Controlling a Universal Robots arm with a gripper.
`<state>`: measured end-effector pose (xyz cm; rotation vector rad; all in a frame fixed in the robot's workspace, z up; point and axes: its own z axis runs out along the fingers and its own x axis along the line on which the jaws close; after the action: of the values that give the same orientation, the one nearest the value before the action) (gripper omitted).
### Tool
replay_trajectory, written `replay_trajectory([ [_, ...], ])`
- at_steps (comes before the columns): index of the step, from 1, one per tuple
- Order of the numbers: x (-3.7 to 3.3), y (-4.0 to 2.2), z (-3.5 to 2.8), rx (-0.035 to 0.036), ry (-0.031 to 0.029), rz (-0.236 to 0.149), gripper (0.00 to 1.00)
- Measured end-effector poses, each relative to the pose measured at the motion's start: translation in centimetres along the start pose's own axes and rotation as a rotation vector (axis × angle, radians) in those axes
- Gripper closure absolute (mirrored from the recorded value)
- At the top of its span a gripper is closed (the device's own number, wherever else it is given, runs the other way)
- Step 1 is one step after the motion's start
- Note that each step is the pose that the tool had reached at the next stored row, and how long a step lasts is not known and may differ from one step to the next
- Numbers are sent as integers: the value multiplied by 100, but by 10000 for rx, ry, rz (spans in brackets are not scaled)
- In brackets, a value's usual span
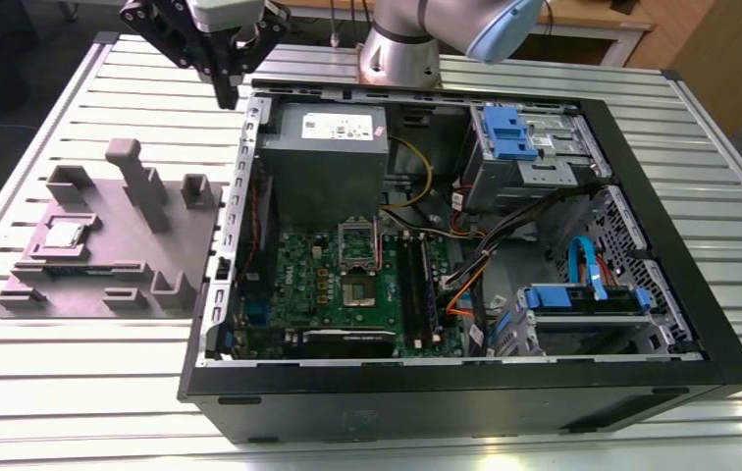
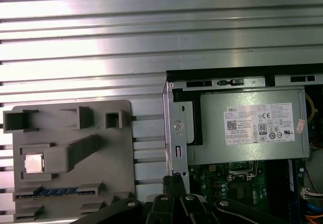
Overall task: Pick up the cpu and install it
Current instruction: 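Reach for the cpu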
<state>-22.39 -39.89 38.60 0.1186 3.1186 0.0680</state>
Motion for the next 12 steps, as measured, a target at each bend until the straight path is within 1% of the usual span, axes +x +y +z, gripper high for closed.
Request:
replay_trajectory([
  [12, 25, -2, 2, 0, 3, 0, 90],
])
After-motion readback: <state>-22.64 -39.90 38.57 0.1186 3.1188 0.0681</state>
